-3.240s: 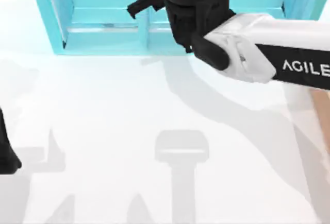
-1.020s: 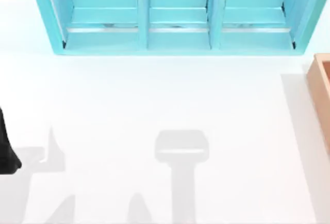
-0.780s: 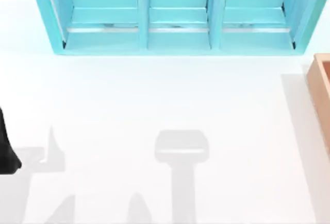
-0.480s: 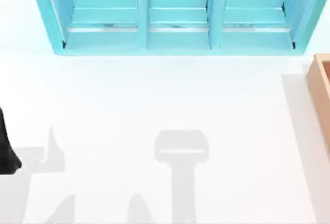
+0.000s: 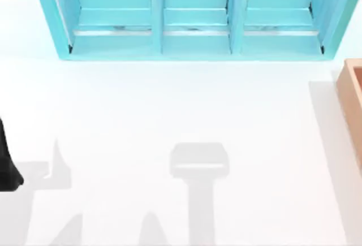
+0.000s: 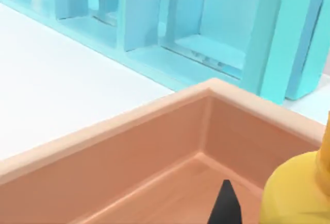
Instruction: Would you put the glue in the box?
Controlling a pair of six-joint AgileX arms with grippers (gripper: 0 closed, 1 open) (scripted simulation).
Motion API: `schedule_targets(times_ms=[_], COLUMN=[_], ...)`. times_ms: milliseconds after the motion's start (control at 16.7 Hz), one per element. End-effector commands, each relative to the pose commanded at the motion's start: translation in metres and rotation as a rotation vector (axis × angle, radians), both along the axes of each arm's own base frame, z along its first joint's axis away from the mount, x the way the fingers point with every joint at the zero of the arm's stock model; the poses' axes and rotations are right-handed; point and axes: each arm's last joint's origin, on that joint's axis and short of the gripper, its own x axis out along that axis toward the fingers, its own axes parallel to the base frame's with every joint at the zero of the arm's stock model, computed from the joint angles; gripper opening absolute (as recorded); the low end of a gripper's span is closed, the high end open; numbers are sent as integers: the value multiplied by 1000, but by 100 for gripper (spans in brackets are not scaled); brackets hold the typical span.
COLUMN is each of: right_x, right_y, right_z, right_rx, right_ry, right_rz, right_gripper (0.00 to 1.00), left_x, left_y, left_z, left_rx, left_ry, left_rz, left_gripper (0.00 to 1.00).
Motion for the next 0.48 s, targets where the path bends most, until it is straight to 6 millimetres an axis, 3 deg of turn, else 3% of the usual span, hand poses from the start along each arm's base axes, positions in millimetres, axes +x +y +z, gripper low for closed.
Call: schedule_targets(times_ms=[480], right_x=[-3], right_y=[13], right_z=[-12], right_rx=[67], right_ry=[80], right_rz=[3], right_gripper=[0], left_x=[0], left_y=[0], left_z=[0], left_rx=[0], left_ry=[0], left_rz=[0], left_gripper=[100])
